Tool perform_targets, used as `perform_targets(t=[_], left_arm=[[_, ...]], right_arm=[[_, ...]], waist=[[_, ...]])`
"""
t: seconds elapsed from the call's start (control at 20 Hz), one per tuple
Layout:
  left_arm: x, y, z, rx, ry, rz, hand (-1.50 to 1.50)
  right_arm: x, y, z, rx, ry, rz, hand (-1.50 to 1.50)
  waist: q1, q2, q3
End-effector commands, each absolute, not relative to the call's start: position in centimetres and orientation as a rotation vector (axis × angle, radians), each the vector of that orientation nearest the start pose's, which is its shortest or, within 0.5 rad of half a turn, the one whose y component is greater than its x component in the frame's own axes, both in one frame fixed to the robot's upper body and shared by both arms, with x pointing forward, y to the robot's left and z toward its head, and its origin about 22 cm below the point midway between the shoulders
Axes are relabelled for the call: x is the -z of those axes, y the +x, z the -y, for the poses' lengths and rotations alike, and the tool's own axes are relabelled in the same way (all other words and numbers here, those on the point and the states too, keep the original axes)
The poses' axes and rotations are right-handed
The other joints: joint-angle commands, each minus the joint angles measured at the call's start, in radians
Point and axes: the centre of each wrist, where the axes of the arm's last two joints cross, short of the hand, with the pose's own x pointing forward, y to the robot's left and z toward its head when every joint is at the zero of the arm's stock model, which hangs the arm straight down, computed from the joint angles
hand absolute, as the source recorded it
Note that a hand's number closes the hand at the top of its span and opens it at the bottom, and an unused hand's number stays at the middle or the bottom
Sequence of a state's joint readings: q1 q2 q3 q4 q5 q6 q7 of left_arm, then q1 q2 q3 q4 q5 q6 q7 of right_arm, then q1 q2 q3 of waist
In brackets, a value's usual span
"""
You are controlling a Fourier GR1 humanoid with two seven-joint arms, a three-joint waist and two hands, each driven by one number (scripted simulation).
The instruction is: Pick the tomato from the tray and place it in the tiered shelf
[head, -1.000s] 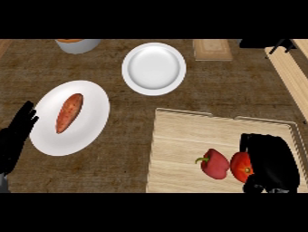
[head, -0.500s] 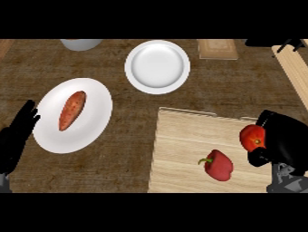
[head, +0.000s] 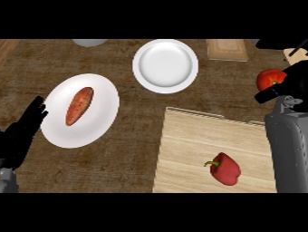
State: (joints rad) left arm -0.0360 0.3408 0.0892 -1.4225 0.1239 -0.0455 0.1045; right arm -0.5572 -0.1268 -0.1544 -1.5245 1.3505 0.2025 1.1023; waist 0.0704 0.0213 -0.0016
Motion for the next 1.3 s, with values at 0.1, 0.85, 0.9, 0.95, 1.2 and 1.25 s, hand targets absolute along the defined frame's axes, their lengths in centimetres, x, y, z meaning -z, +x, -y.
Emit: perform_targets(t=[0.1, 0.85, 0.9, 0.95, 1.2, 1.25], left_arm=[[0.0, 24.1, -33.9, 0.093, 0.23, 1.352, 0.0], [0.6, 23.1, -34.0, 0.061, 0.228, 1.336, 0.0], [0.1, 23.2, -35.6, 0.066, 0.239, 1.327, 0.0], [-0.3, 24.0, -34.4, 0.054, 0.248, 1.344, 0.0], [0.1, 23.0, -35.3, 0.073, 0.252, 1.334, 0.0], [1.1, 23.3, -34.9, 0.059, 0.243, 1.348, 0.0]], right_arm=[[-21.2, 38.4, 18.9, 0.132, -1.416, 0.698, 1.5], [-34.0, 40.6, 16.7, 0.357, -1.637, 0.844, 1.5], [-36.0, 39.8, 14.4, 0.365, -1.652, 0.872, 1.5], [-35.6, 40.4, 15.9, 0.362, -1.682, 0.834, 1.5], [-38.7, 40.7, 18.0, 0.31, -1.765, 0.668, 1.5], [-38.6, 41.2, 19.3, 0.319, -1.77, 0.651, 1.5]], waist=[[-0.002, -0.008, 0.001], [-0.04, -0.017, 0.0], [-0.04, -0.019, 0.0], [-0.047, -0.018, 0.0], [-0.048, -0.022, 0.0], [-0.051, -0.017, -0.001]])
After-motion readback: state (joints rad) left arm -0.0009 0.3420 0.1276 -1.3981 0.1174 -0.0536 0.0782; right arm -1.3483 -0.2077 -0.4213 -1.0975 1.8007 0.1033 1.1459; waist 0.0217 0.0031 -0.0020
